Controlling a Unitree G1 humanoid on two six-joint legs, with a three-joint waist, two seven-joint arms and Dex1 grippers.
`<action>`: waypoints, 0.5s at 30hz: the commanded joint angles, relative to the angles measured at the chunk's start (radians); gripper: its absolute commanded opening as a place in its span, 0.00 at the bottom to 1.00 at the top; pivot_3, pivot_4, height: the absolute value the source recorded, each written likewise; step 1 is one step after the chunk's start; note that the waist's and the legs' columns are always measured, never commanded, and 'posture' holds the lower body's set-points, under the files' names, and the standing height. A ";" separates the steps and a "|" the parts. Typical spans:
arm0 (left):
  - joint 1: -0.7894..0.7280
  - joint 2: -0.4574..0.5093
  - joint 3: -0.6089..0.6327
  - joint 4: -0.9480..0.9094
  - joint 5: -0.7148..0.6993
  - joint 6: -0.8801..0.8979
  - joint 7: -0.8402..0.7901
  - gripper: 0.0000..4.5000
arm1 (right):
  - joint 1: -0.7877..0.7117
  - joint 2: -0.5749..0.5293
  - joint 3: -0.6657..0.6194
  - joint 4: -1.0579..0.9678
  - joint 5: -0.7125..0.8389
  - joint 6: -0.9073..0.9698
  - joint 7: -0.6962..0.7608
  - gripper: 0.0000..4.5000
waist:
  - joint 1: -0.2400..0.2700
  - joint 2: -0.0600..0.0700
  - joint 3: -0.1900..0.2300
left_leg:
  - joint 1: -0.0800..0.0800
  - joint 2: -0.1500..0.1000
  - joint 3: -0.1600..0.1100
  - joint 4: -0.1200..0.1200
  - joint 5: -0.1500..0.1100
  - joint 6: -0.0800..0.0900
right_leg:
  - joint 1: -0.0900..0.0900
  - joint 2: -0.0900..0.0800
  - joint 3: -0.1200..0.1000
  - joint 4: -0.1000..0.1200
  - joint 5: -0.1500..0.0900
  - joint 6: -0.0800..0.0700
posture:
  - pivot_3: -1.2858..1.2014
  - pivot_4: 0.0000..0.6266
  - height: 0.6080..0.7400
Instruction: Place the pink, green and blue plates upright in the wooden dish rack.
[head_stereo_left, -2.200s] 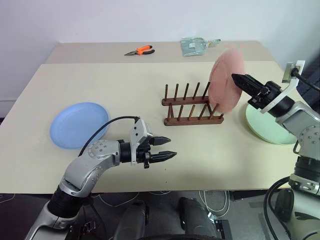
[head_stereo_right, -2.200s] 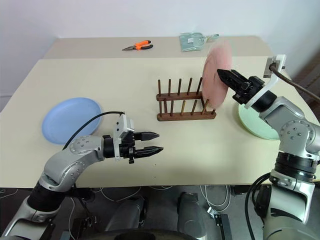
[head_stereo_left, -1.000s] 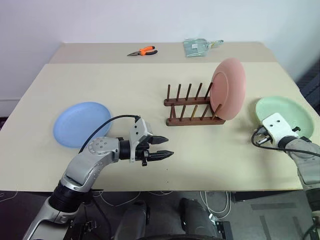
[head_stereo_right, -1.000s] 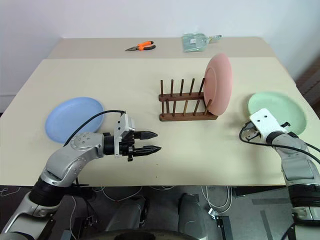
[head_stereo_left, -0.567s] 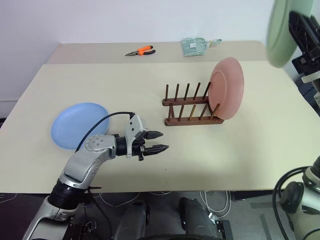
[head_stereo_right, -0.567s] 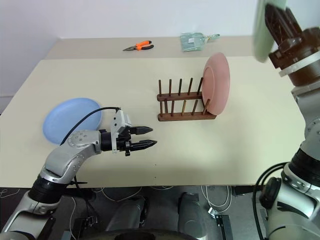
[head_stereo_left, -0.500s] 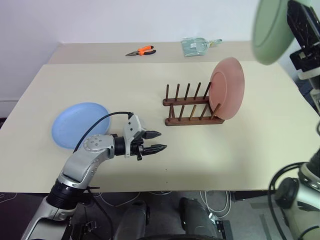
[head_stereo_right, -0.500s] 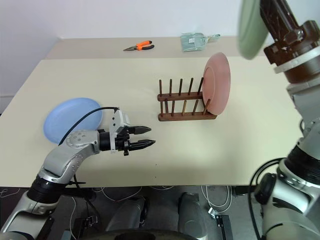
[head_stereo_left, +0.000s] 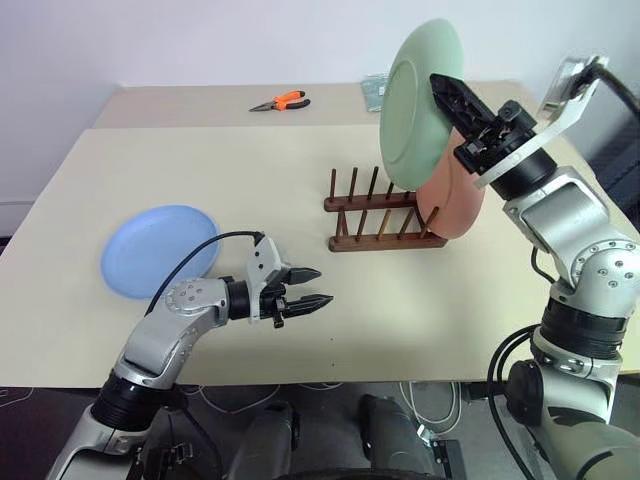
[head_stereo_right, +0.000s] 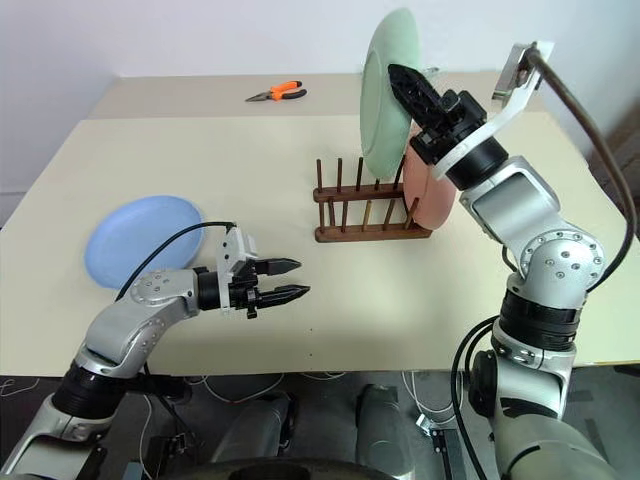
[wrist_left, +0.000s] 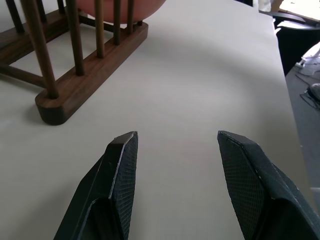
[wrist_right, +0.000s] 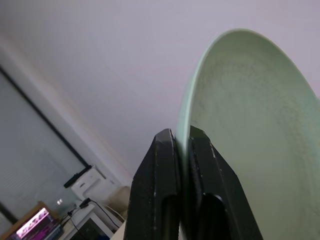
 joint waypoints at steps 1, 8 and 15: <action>0.000 -0.002 0.023 -0.035 -0.009 -0.009 0.000 0.57 | -0.002 0.002 0.013 0.022 -0.051 -0.002 0.000 0.01 | 0.000 0.000 0.000 | 0.000 0.000 0.000 0.000 0.000 0.000 | 0.000 0.000 0.000 0.000 0.000 0.000 | 0.52 0.24 1.00; -0.019 -0.016 0.037 -0.005 0.003 -0.036 0.015 0.57 | -0.006 -0.069 0.096 -0.006 -0.302 -0.047 0.129 0.41 | 0.001 0.000 0.000 | 0.000 0.000 0.001 0.000 0.000 0.000 | 0.000 0.000 0.000 0.000 0.000 0.001 | 0.52 0.24 1.00; -0.062 -0.073 0.191 0.081 -0.010 -0.058 0.141 0.86 | -0.059 -0.199 0.128 -0.039 -0.570 -0.144 0.305 0.54 | 0.000 0.001 0.000 | 0.000 0.000 0.001 0.000 0.000 0.000 | 0.000 0.000 0.000 0.000 0.002 0.003 | 0.52 0.24 1.00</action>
